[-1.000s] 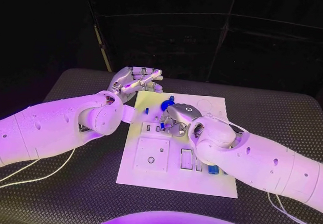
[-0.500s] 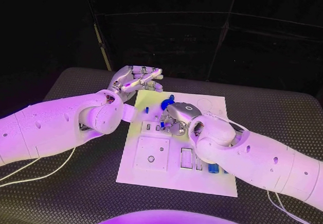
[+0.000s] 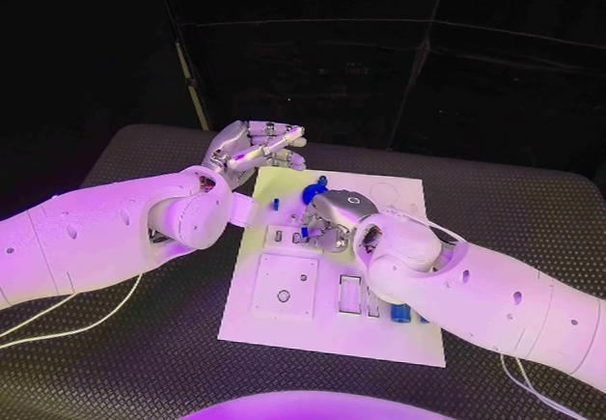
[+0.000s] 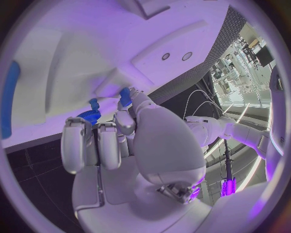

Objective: Assemble the parts on the task board

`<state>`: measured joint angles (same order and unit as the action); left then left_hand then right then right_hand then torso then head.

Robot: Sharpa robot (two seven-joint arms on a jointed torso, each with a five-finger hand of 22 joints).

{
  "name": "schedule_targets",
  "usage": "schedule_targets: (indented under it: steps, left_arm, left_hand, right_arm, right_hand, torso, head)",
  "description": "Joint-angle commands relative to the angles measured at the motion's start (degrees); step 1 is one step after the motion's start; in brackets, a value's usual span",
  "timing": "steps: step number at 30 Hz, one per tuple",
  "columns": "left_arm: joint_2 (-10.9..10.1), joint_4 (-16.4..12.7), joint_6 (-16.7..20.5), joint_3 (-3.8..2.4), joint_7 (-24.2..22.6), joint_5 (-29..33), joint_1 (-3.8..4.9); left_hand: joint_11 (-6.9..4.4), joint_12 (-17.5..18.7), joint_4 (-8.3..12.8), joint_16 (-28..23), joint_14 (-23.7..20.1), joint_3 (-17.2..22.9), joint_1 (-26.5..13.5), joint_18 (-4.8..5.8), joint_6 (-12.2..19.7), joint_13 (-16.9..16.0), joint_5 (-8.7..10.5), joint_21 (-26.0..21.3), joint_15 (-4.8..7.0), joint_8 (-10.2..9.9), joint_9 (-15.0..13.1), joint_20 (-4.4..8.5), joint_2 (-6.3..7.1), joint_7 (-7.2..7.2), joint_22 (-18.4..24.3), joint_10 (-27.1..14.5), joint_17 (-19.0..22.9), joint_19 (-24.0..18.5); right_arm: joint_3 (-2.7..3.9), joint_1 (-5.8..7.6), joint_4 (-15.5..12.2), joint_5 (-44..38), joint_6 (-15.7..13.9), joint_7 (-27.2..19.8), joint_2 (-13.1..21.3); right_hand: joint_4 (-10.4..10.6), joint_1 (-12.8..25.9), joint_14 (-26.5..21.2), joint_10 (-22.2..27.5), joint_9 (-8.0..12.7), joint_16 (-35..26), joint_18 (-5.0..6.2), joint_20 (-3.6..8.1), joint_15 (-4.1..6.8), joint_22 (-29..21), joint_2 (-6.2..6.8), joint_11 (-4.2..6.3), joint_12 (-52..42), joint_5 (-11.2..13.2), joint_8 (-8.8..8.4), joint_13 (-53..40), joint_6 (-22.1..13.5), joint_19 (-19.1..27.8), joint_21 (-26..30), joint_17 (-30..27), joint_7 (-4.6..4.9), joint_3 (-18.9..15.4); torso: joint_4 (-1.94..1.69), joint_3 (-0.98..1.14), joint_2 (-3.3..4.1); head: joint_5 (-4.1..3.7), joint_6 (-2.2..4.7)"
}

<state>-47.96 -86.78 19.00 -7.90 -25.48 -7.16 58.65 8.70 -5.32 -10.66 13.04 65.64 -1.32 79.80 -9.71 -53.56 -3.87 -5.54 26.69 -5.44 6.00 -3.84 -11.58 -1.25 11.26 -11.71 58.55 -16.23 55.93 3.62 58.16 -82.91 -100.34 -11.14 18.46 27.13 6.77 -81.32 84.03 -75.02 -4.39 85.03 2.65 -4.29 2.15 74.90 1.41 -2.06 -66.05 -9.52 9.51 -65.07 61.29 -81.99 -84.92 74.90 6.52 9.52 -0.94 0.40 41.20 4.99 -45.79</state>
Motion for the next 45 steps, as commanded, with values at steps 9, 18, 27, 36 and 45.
schedule_targets:
  steps: [9, 18, 27, 36, 45]
  left_arm:
    - [0.2, 0.0, -0.3, -0.06, -0.4, -0.2, 0.1]
    - [0.1, 0.1, -0.3, -0.06, -0.4, -0.2, 0.1]
    - [0.1, 0.1, -0.3, -0.06, -0.3, -0.2, 0.1]
    - [0.2, 0.2, -0.4, -0.06, -0.2, -0.2, 0.09]
    - [0.3, 0.3, -0.5, -0.05, -0.1, -0.2, 0.09]
  left_hand:
    - [0.02, 0.3, 0.3, -0.3, -0.1, 0.0, 0.0, -0.74, -0.4, 0.0, 0.32, 0.2, -0.15, -0.3, 0.0, -0.11, -0.71, -0.14, 0.1, 0.4, -0.1, -0.3]
    - [0.03, 0.4, 0.3, -0.3, 0.0, -0.1, 0.0, -0.74, -0.3, 0.0, 0.32, 0.2, -0.14, -0.4, 0.0, -0.1, -0.73, -0.09, 0.1, 0.4, -0.2, -0.3]
    - [0.04, 0.4, 0.3, -0.3, 0.0, -0.1, 0.0, -0.74, -0.3, 0.0, 0.32, 0.3, -0.15, -0.5, 0.0, -0.1, -0.73, -0.06, 0.1, 0.4, -0.2, -0.3]
    - [0.04, 0.4, 0.3, -0.3, 0.0, -0.1, 0.0, -0.74, -0.3, 0.0, 0.32, 0.3, -0.15, -0.5, 0.0, -0.1, -0.73, -0.06, 0.1, 0.4, -0.2, -0.3]
    - [0.04, 0.4, 0.3, -0.3, 0.0, -0.1, 0.0, -0.74, -0.3, 0.0, 0.32, 0.3, -0.15, -0.5, 0.0, -0.1, -0.73, -0.06, 0.1, 0.4, -0.2, -0.3]
  right_arm:
    - [-0.47, -0.51, 0.2, -0.4, 4.9, 2.0, 0.1]
    - [-0.47, -0.56, 0.1, -0.5, 5.1, 2.4, 0.1]
    - [-0.47, -0.61, 0.1, -0.7, 4.3, 3.0, 0.1]
    - [-0.47, -0.71, 0.0, -0.8, 3.4, 3.8, 0.1]
    - [-0.47, -0.94, -0.1, -0.8, 1.0, 4.5, 0.1]
  right_hand:
    - [0.4, 1.5, 3.7, 0.8, 0.2, -0.4, 0.12, -0.31, -0.31, 3.3, 0.77, -0.06, 0.6, 0.1, -0.19, 0.5, -0.7, 0.7, 0.4, 4.3, 0.44, 0.0]
    - [0.7, 2.4, 3.6, 1.3, 0.3, -0.7, 0.22, -0.45, -0.47, 2.9, 1.58, -0.26, 1.2, -0.1, -0.47, 1.0, -1.2, 1.0, 0.7, 4.0, 0.67, -0.1]
    - [1.7, 4.3, 3.5, 2.0, 0.5, -1.1, 0.33, -0.73, -0.8, 2.4, 2.68, -0.67, 2.1, 0.1, -1.05, 1.9, -2.5, 1.3, 1.0, 3.5, 1.11, -0.7]
    - [3.2, 6.5, 3.4, 2.3, 0.4, -1.3, 0.41, -0.99, -1.01, 2.0, 3.3, -0.9, 2.2, 0.8, -1.22, 2.1, -3.3, 1.5, 1.3, 3.2, 1.26, -1.4]
    - [6.1, 9.2, 3.2, 5.5, 0.6, -2.1, 0.71, -1.57, -1.74, 0.6, 5.24, -1.82, 5.1, 0.8, -2.45, 5.0, -7.1, 2.5, 2.1, 2.2, 2.24, -5.0]
  torso:
    - [0.0, 0.03, 0.01]
    - [-0.05, 0.01, 0.0]
    - [-0.02, 0.03, 0.02]
    - [-0.05, 0.02, 0.01]
    - [-0.02, 0.04, 0.0]
  head:
    - [-0.01, -0.19]
    - [-0.03, -0.36]
    - [-0.05, -0.46]
    - [-0.12, -0.6]
    - [-0.09, -0.71]
